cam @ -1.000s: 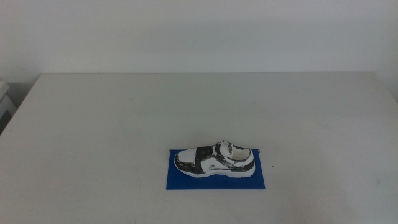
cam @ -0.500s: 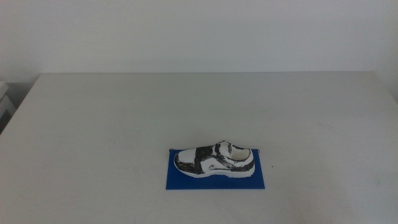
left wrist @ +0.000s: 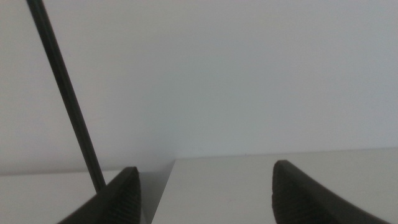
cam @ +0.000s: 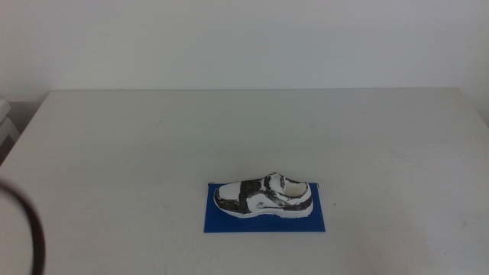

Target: Use one arm to grab the shoe from the table and place it on the mat.

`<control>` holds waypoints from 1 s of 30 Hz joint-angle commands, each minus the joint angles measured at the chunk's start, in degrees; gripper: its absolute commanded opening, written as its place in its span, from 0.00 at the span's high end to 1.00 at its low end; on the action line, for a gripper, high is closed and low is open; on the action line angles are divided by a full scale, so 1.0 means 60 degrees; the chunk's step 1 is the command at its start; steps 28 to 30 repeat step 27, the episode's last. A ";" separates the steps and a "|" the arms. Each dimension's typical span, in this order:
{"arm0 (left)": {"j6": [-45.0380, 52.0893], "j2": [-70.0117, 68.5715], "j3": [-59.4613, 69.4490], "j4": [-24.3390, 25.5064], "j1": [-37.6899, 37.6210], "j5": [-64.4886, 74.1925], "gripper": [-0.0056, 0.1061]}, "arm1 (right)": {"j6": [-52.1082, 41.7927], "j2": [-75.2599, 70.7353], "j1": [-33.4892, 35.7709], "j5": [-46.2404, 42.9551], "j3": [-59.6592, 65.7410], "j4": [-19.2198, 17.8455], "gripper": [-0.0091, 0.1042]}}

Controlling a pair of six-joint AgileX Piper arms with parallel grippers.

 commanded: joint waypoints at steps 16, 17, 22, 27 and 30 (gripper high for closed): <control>-0.0006 -0.3713 0.3921 -0.1789 0.0005 -0.0914 0.33 | -0.0121 -0.0201 -0.0045 -0.0757 -0.0091 -0.0081 0.33; -0.0006 -0.3700 0.4021 -0.1920 0.0017 -0.0819 0.33 | -0.0121 -0.0201 -0.0045 -0.0757 -0.0091 -0.0081 0.33; -0.0006 -0.3713 0.3993 -0.1975 0.0017 -0.0418 0.33 | -0.0121 -0.0201 -0.0045 -0.0757 -0.0091 -0.0081 0.33; -0.0006 -0.3703 0.3994 -0.1989 0.0017 -0.0415 0.33 | -0.0121 -0.0201 -0.0045 -0.0757 -0.0091 -0.0081 0.33; -0.0006 -0.3703 0.3994 -0.1989 0.0017 -0.0415 0.33 | -0.0121 -0.0201 -0.0045 -0.0757 -0.0091 -0.0081 0.33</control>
